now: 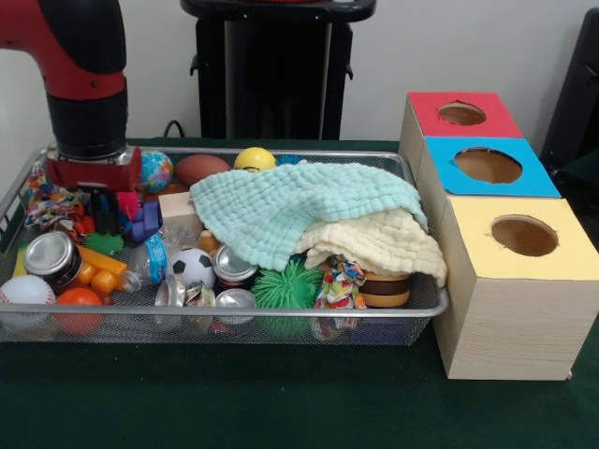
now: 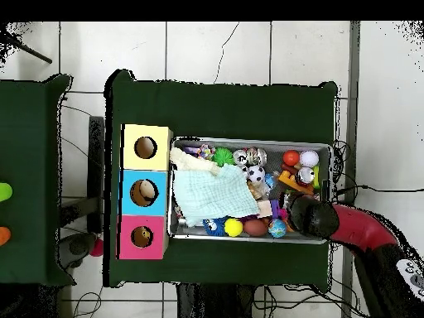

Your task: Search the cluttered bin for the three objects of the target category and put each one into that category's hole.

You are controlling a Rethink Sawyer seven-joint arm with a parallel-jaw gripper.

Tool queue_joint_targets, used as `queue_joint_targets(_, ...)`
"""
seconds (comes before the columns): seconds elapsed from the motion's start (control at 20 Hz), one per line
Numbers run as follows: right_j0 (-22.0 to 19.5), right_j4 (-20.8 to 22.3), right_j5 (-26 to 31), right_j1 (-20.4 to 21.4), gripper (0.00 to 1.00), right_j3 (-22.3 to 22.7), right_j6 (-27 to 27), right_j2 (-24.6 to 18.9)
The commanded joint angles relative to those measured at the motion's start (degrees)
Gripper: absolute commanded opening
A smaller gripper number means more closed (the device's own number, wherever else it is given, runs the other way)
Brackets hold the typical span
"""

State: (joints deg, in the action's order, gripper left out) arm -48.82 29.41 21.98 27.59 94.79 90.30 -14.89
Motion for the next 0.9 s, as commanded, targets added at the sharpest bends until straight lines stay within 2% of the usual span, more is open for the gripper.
queue_joint_targets(0.05, -1.09, -4.81, 6.12, 1.2, 0.0, 7.4, 0.56, -8.32)
queue_joint_targets(0.35, -0.78, -4.71, 6.62, 1.16, 0.0, 7.33, -0.33, -8.13)
queue_joint_targets(0.45, 0.96, -1.58, 7.15, 1.5, 0.0, 5.66, -2.3, -5.86)
queue_joint_targets(0.6, 5.43, 6.11, 9.68, 2.67, 0.0, 2.16, -7.43, -0.71)
queue_joint_targets(0.9, 6.96, 11.56, 10.13, 1.88, 0.0, -0.26, -9.37, 0.62)
